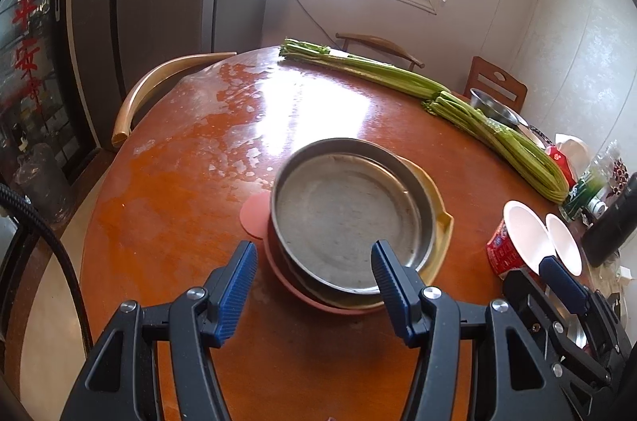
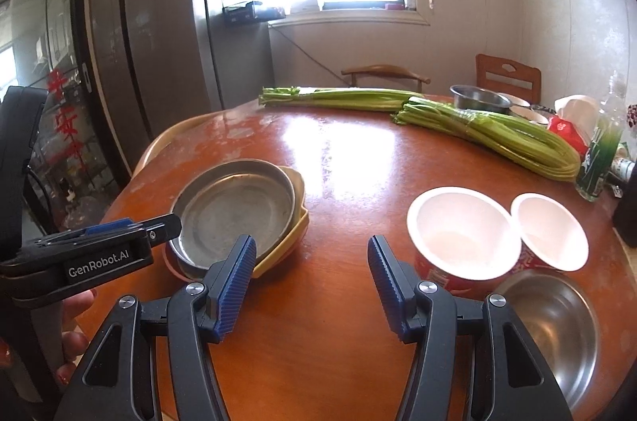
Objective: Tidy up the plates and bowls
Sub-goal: 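Move the left tool to the silver steel bowl rim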
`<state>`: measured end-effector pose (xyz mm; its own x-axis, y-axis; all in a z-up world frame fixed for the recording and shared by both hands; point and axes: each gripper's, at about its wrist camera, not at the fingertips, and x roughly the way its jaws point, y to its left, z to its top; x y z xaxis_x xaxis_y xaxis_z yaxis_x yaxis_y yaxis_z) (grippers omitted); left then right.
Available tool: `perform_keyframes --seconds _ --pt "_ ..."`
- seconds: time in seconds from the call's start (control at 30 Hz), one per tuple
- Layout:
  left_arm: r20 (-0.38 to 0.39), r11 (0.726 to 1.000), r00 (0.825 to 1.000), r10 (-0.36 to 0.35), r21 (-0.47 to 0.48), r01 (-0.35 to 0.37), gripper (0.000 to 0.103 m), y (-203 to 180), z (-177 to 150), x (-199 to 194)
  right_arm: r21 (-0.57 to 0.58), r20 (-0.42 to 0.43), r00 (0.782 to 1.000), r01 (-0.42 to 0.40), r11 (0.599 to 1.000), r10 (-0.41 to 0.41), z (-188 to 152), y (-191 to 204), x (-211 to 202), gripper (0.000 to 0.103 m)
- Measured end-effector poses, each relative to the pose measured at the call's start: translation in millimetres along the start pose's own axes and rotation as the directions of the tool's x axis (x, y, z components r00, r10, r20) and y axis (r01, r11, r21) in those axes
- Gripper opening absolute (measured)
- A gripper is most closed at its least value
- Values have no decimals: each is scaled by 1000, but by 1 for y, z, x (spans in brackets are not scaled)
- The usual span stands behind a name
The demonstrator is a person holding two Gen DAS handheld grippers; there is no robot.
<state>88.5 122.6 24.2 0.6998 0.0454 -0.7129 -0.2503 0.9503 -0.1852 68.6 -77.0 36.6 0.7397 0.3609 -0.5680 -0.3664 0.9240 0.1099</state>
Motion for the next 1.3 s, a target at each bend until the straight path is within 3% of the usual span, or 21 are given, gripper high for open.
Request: perform_keyframes --seconds 0.67,1.3 --pt "-16 983 989 -144 116 145 60 -81 -31 -23 85 80 993 79 993 -86 -18 -69 -62 63" --pt "-25 955 990 -140 260 142 60 -156 -59 -26 222 36 969 232 947 -246 -49 -168 -91 64"
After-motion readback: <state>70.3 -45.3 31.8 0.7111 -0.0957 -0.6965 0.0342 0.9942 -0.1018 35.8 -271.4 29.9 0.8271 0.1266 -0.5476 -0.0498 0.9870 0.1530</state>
